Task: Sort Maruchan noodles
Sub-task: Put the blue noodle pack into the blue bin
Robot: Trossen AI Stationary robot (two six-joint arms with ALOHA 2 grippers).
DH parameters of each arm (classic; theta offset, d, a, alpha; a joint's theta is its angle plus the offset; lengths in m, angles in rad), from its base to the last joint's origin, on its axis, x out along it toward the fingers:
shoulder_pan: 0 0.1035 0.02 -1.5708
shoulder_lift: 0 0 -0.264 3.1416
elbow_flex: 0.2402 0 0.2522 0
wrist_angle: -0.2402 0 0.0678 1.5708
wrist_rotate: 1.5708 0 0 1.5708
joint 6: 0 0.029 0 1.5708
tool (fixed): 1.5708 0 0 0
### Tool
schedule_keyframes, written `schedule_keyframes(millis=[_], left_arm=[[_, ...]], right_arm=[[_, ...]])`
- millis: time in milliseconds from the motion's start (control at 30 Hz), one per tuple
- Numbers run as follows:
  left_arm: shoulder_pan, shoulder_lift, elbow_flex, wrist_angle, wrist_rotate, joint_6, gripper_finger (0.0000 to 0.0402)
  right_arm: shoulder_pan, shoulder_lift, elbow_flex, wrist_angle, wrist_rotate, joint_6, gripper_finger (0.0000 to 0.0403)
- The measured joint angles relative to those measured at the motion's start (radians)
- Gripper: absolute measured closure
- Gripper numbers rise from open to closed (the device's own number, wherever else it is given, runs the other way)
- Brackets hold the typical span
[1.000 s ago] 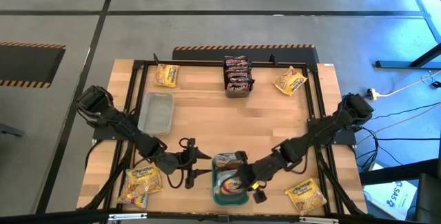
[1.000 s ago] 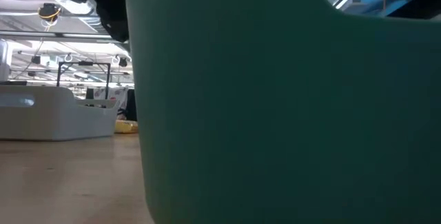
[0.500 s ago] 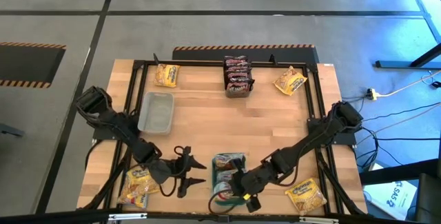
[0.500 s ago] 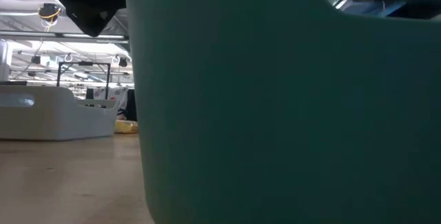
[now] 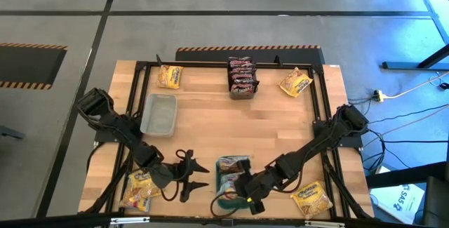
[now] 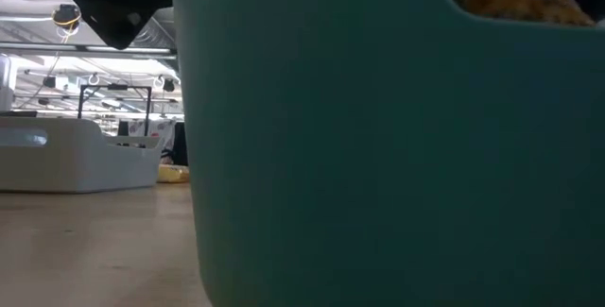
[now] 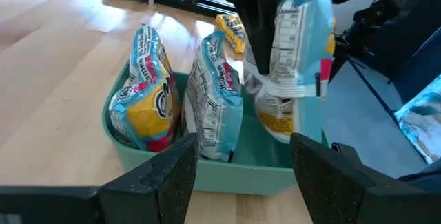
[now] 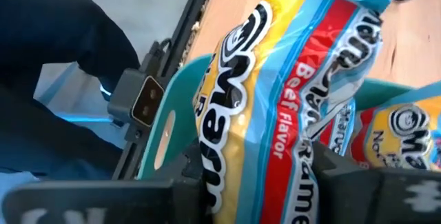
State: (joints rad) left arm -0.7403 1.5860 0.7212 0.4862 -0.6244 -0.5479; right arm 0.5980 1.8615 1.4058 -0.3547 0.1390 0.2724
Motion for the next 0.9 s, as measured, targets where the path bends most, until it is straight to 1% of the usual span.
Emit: schedule_keyframes(millis=[167, 300, 500, 733, 833, 900], left_arm=[[0.000, 0.000, 0.000, 0.000, -0.018, -0.001, 0.0178], [0.000, 0.000, 0.000, -0.001, -0.021, -0.001, 0.0178], [0.000, 0.000, 0.000, -0.002, -0.021, -0.010, 0.0178], [0.003, 0.000, 0.000, -0.003, -0.026, -0.011, 0.0178], [0.006, 0.000, 0.000, -0.003, -0.026, -0.011, 0.0178], [0.007, 0.000, 0.000, -0.003, -0.026, -0.011, 0.0178]], right_arm=[[0.000, 0.021, -0.001, -0.024, 0.000, 0.059, 0.0297], [0.000, 0.039, -0.001, -0.020, -0.008, 0.068, 0.0297], [-0.003, 0.058, 0.000, -0.096, 0.052, 0.072, 0.0297], [-0.003, 0.126, -0.001, -0.063, 0.073, 0.073, 0.0296], [-0.003, 0.152, 0.002, -0.047, 0.093, 0.078, 0.0279], [-0.003, 0.161, 0.001, -0.051, 0.102, 0.078, 0.0254]])
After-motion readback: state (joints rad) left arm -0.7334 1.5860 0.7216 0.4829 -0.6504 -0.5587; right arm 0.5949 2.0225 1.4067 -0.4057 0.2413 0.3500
